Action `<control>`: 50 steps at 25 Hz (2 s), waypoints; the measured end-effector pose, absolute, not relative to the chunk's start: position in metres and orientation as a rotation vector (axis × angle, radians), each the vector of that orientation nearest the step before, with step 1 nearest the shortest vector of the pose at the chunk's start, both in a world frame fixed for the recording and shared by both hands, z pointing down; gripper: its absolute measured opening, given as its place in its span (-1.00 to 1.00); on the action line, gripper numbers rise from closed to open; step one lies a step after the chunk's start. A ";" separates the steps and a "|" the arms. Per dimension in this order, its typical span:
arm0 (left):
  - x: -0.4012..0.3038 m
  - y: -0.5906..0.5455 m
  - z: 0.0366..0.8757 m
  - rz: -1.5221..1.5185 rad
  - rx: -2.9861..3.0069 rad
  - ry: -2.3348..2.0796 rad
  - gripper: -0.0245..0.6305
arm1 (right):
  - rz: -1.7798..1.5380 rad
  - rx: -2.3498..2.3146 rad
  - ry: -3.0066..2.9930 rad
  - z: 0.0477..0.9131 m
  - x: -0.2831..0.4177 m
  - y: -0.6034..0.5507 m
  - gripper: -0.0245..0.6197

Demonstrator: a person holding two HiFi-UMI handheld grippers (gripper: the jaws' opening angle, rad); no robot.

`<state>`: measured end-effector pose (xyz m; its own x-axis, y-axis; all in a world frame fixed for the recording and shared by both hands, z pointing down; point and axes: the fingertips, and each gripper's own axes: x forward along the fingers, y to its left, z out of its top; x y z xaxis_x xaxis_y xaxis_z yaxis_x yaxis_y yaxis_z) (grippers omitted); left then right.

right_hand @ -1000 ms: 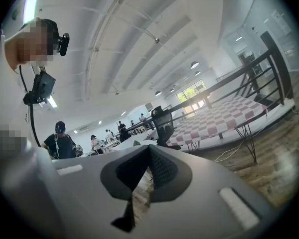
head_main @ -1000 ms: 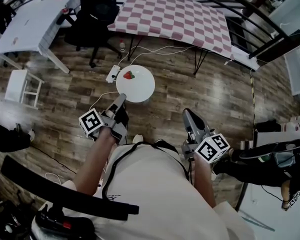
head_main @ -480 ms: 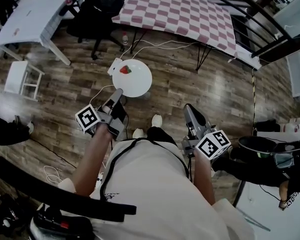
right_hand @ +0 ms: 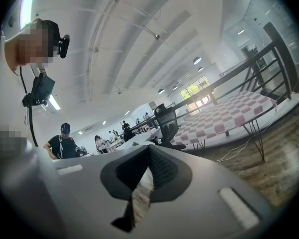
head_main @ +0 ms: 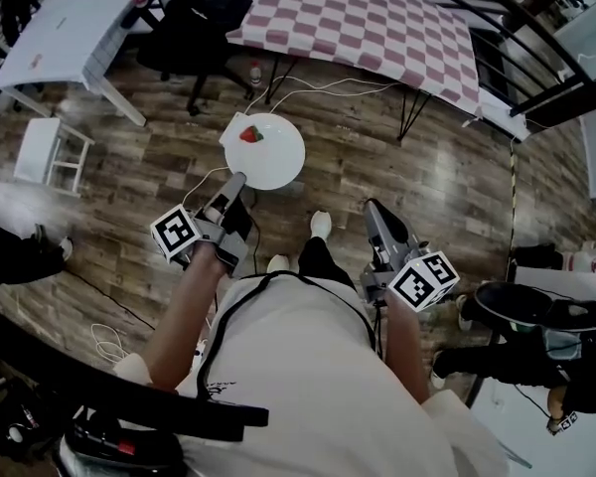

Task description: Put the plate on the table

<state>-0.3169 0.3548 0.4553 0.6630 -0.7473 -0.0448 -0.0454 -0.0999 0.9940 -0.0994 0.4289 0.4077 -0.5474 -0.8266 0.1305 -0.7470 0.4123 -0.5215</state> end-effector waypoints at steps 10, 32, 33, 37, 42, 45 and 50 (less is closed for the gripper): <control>-0.279 0.297 0.459 -0.662 1.556 -0.706 -0.86 | -0.894 -1.352 2.509 0.419 -0.067 0.361 -0.90; -0.147 0.132 0.438 -0.751 1.568 -0.803 -0.86 | -0.878 -1.181 2.602 0.409 0.071 0.168 -0.90; -0.140 0.127 0.438 -0.753 1.564 -0.805 -0.86 | -0.881 -1.171 2.606 0.410 0.077 0.162 -0.90; -0.133 0.125 0.439 -0.752 1.556 -0.806 -0.86 | -0.877 -1.160 2.628 0.410 0.082 0.159 -0.90; -0.123 0.117 0.444 -0.749 1.548 -0.810 -0.86 | -0.879 -1.179 2.645 0.419 0.095 0.152 -0.90; -0.120 0.115 0.448 -0.743 1.550 -0.809 -0.86 | -0.876 -1.185 2.650 0.422 0.098 0.151 -0.90; -0.115 0.112 0.446 -0.740 1.553 -0.800 -0.86 | -0.881 -1.193 2.645 0.424 0.101 0.150 -0.90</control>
